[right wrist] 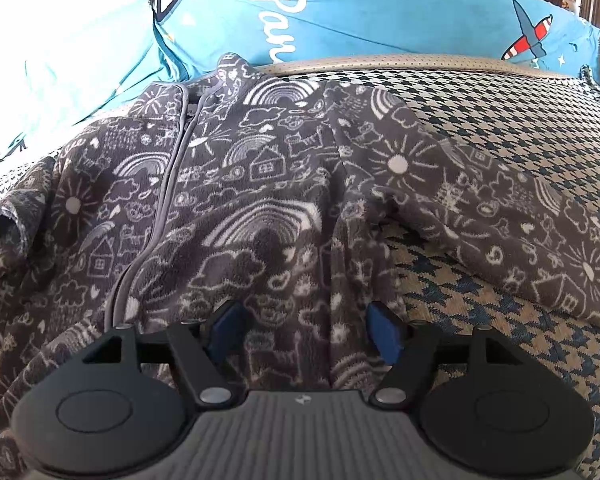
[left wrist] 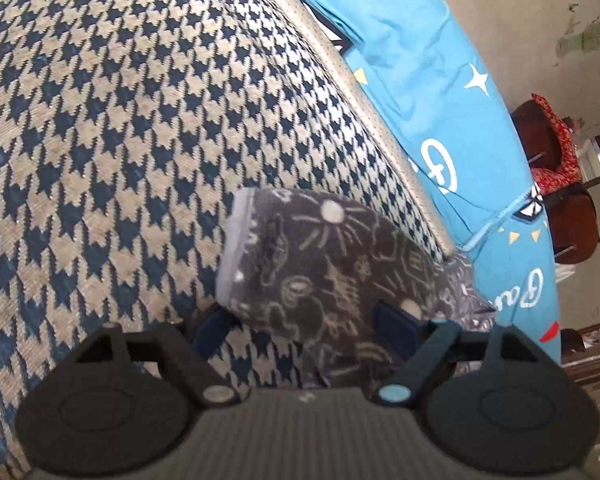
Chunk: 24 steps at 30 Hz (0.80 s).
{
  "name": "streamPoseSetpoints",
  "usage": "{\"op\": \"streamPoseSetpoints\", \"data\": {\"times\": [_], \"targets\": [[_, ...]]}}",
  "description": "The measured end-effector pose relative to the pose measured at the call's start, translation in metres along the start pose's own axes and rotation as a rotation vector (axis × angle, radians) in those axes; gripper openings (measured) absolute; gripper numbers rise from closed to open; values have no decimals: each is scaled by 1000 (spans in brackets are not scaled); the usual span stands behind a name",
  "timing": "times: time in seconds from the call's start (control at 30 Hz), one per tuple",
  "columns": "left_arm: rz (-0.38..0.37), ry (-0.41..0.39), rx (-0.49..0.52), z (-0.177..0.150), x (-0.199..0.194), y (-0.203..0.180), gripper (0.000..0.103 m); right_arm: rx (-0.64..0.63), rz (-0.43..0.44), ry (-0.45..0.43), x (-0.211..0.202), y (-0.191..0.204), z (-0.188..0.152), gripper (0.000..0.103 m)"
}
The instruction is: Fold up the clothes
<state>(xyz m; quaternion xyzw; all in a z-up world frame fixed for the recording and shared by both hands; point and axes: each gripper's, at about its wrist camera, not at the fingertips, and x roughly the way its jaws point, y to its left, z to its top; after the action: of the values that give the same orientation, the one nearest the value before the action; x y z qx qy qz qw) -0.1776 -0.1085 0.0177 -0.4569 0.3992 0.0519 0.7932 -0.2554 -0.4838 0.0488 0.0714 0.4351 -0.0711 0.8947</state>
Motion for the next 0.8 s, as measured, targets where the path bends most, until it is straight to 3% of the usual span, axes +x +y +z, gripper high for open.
{"op": "streamPoseSetpoints", "data": {"times": [0.2, 0.33, 0.47, 0.8], "targets": [[14, -23, 0, 2, -2, 3, 58, -5, 0, 0, 0, 1, 0, 71], [0, -32, 11, 2, -6, 2, 37, -8, -4, -1, 1, 3, 0, 71], [21, -69, 41, 3, -14, -1, 26, -10, -3, -2, 0, 2, -1, 71], [231, -238, 251, -1, -33, -30, 17, -23, -8, -4, 1, 4, -3, 71]]}}
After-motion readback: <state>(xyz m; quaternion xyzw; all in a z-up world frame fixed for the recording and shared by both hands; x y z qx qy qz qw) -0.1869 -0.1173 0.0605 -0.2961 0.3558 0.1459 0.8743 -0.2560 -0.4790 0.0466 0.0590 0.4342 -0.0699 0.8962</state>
